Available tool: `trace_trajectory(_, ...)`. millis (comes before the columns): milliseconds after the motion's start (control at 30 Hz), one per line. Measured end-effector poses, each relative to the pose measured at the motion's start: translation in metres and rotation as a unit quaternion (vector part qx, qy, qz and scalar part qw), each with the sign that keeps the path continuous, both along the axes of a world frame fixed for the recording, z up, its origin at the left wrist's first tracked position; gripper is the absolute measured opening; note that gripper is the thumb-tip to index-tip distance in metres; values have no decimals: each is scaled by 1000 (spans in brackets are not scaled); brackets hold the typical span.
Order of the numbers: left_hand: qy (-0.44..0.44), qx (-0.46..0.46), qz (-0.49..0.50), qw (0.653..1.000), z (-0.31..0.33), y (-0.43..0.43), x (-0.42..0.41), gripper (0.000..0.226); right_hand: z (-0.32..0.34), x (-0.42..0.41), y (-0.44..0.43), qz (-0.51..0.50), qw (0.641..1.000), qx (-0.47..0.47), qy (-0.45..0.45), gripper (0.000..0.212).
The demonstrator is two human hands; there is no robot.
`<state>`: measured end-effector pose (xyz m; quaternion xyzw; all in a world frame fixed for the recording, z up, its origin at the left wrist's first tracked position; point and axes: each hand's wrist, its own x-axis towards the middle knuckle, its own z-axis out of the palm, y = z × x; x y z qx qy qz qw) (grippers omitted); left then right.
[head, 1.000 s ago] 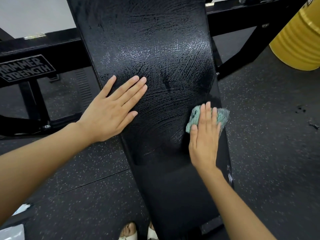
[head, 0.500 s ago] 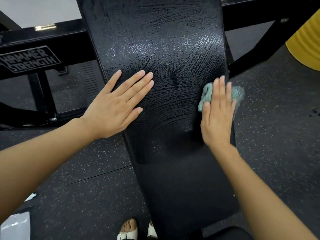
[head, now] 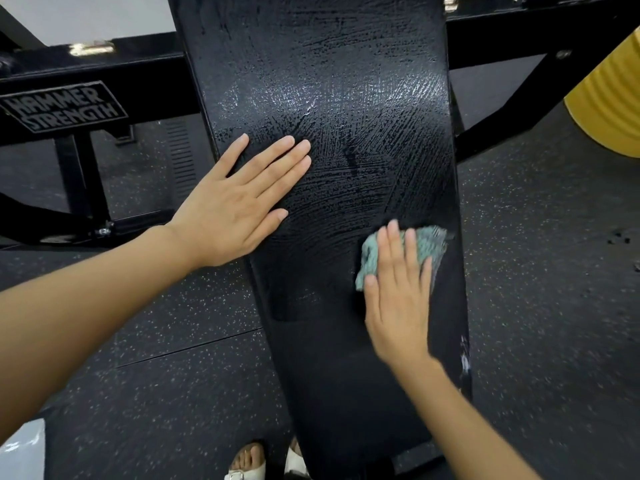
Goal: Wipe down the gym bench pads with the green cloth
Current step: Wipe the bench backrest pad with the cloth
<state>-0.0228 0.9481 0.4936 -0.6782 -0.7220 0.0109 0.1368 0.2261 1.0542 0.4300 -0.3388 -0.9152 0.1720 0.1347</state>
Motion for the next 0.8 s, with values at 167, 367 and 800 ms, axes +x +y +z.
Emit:
trace_trajectory(167, -4, 9, -3, 1000, -2, -2, 1, 61, -32, 35, -58, 5, 1000, -12, -28, 57)
trace_trajectory(367, -17, 0, -37, 999, -13, -19, 10, 60, -33, 9, -81, -55, 997, -44, 16, 56)
trace_trajectory(800, -20, 3, -45, 999, -16, -22, 13, 60, -10, -55, -119, -38, 999, -24, 31, 54)
